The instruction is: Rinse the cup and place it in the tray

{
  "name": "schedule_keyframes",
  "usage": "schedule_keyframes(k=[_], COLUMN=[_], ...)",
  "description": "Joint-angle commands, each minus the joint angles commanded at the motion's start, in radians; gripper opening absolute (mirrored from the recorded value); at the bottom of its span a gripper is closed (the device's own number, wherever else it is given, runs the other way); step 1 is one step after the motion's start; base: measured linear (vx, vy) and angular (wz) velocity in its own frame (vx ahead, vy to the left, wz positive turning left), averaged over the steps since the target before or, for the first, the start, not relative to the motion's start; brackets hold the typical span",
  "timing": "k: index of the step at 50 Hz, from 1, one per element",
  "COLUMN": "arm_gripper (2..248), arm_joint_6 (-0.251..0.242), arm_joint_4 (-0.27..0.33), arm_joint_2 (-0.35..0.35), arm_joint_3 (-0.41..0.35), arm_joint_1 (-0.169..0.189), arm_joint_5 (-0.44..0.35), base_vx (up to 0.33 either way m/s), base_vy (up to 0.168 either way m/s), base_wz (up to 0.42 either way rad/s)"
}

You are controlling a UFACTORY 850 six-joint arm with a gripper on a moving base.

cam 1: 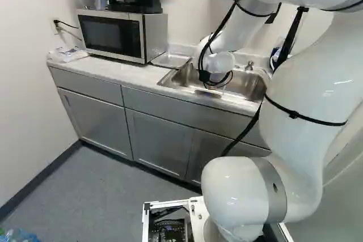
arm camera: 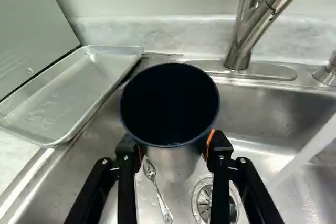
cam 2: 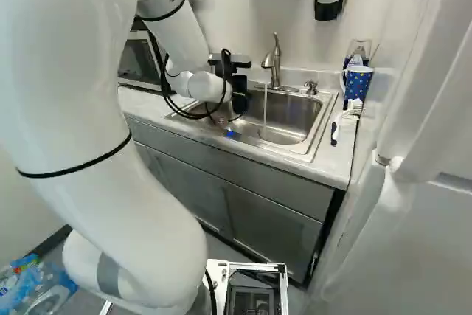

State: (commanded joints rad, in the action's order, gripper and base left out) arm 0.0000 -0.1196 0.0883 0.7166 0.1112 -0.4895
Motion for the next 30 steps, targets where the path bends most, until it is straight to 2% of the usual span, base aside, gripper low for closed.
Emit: schedule_keyframes(k=[30], arm_gripper=[126], arm_joint_6=[0.0], arm_joint_4=[0.0], arm_joint_2=[-0.067], arm_joint_3=[-0.07], arm_joint_1=[0.092], arm_joint_5=[0.0], base_vx=[0.0], base_vy=[0.0], base_wz=[0.0])
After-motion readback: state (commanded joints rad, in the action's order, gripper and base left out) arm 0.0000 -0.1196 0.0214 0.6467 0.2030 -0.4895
